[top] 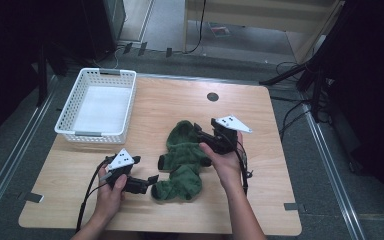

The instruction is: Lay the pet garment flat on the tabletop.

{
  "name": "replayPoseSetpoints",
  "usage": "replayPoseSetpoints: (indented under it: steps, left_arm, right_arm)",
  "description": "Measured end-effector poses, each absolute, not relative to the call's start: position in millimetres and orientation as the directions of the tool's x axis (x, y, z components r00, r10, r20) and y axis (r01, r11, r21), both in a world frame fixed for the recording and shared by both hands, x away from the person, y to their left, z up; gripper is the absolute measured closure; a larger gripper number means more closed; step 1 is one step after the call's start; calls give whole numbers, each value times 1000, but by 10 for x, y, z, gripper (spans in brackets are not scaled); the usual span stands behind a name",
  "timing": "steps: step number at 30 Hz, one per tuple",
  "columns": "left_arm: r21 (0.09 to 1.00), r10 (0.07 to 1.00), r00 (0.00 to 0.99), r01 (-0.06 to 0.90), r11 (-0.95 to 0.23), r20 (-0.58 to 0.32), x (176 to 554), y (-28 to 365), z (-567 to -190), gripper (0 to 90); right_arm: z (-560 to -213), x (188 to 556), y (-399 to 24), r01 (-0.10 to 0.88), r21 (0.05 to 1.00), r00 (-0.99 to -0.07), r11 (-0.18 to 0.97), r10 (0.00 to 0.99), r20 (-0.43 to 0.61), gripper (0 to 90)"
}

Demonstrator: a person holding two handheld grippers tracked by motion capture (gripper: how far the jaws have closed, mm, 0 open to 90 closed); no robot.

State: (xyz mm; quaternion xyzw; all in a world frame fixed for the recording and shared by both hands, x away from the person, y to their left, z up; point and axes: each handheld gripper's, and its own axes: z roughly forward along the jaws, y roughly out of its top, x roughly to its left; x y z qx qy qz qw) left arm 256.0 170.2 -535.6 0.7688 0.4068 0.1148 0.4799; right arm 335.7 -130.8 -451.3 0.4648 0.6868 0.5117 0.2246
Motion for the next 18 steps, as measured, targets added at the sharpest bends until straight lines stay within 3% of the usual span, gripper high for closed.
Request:
replayPoseSetpoints:
  steps: [3,7,15,16,18]
  left_arm:
    - [821,758,613,537,-192,-224,2687,1692,-5284,19]
    - [809,798,557,565,-160,-231,2941,1512,-5091,145]
    - [789,851,488,593,-161,-193,3521,1185,-5095,154]
    - [776,867,468,607,-175,-171,3590,1140,-5117,227]
    - [758,886,446,621,-202,-129,3708,1040,-5182,259]
  right_arm:
    - [-4569,3361,-1352,435,897,-464,77,873,150,368]
    - [-4667,3488,-1329,513,850,-453,116,878,153,393]
    - [-5007,3784,-1176,616,757,-469,218,873,131,509]
    - [-5067,3827,-1132,630,741,-468,232,875,123,530]
    - [-5093,3847,-1110,633,735,-466,242,878,112,557]
